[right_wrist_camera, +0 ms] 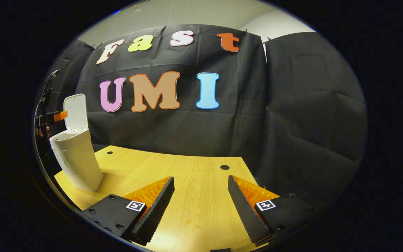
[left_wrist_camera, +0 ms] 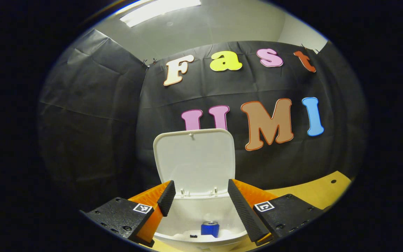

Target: Press the lid of the desktop garbage bin to open it, pick up the crumpled paper on the desktop and throw it into the bin, then pick up the pop can on the desktop and drop it into the bin, and finally close the garbage bin lid.

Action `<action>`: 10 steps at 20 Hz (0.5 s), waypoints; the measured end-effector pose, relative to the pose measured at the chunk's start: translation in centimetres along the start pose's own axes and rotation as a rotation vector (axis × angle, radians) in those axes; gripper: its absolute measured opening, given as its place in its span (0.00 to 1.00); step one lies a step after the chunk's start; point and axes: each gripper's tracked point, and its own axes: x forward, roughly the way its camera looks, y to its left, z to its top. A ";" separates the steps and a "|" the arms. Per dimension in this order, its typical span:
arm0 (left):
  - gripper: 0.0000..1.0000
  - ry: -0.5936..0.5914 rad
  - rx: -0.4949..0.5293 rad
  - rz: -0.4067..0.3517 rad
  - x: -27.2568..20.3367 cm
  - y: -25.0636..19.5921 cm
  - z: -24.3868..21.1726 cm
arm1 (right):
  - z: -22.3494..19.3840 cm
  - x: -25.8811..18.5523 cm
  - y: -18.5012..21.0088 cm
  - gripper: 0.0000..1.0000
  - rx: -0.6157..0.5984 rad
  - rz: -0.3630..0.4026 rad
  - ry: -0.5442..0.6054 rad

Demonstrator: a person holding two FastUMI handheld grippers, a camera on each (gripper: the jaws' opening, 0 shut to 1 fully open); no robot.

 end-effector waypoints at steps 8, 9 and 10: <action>0.91 -0.036 -0.096 -0.094 5.4 0.7 10.6 | -1.9 0.6 0.8 0.99 0.049 0.035 0.023; 0.91 -0.011 -0.098 -0.100 6.6 0.8 10.6 | -2.1 0.5 0.6 1.00 0.055 0.030 0.024; 0.91 0.018 -0.080 -0.106 8.0 0.7 10.6 | -2.5 0.3 0.2 0.99 0.058 0.021 0.028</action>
